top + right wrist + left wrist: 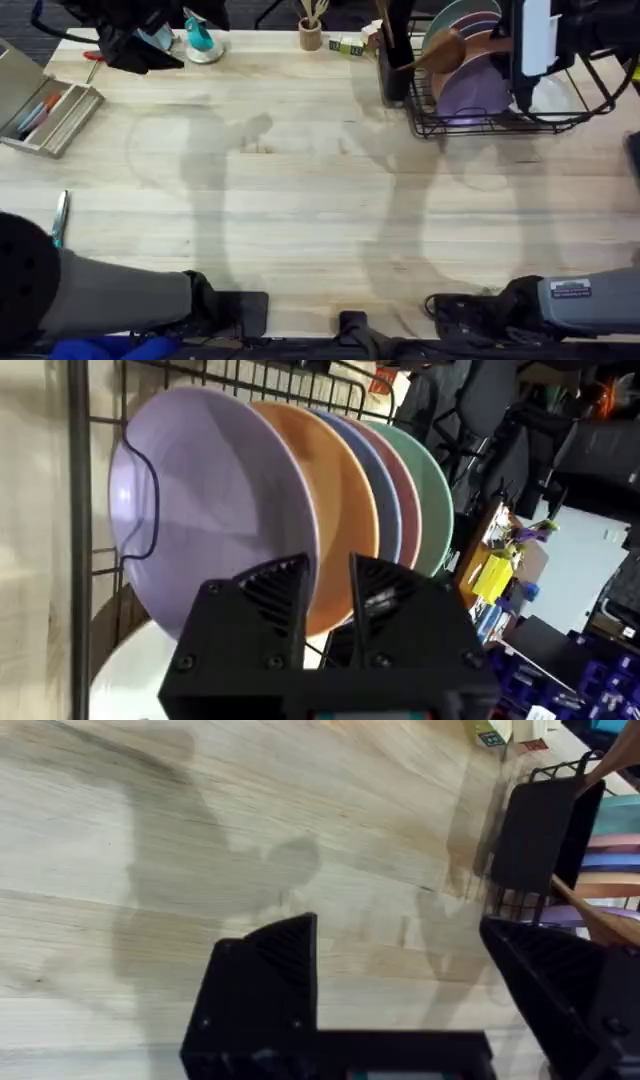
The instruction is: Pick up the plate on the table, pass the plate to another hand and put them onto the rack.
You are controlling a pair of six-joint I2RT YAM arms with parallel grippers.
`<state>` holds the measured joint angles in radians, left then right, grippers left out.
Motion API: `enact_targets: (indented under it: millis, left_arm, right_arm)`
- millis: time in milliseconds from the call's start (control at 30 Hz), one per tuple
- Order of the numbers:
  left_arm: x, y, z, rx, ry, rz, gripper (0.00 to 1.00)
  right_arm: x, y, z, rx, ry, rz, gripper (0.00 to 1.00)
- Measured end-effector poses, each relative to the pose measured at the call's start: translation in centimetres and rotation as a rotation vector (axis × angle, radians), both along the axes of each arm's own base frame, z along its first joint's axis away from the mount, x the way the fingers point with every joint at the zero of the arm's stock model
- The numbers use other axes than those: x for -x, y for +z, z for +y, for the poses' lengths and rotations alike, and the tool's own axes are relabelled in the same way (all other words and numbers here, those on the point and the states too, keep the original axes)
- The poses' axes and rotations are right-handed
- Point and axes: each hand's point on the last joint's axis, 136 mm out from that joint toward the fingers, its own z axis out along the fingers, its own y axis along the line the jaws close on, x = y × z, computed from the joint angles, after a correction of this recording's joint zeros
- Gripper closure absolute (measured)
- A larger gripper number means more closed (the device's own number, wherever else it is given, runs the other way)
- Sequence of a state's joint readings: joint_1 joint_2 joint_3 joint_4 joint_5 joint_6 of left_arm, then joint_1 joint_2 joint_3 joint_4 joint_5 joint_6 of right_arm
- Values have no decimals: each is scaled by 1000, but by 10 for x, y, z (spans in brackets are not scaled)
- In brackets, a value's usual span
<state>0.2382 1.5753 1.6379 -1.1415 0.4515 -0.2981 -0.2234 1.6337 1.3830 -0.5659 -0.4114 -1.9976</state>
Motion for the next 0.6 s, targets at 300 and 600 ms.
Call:
enact_targets:
  millis: [300, 600]
  left_arm:
    - [0, 0, 0, 0, 0, 0, 6]
    - [0, 0, 0, 0, 0, 0, 7]
  right_arm:
    - [5, 9, 1, 3, 0, -10, 26]
    - [31, 32, 7, -4, -7, -5, 7]
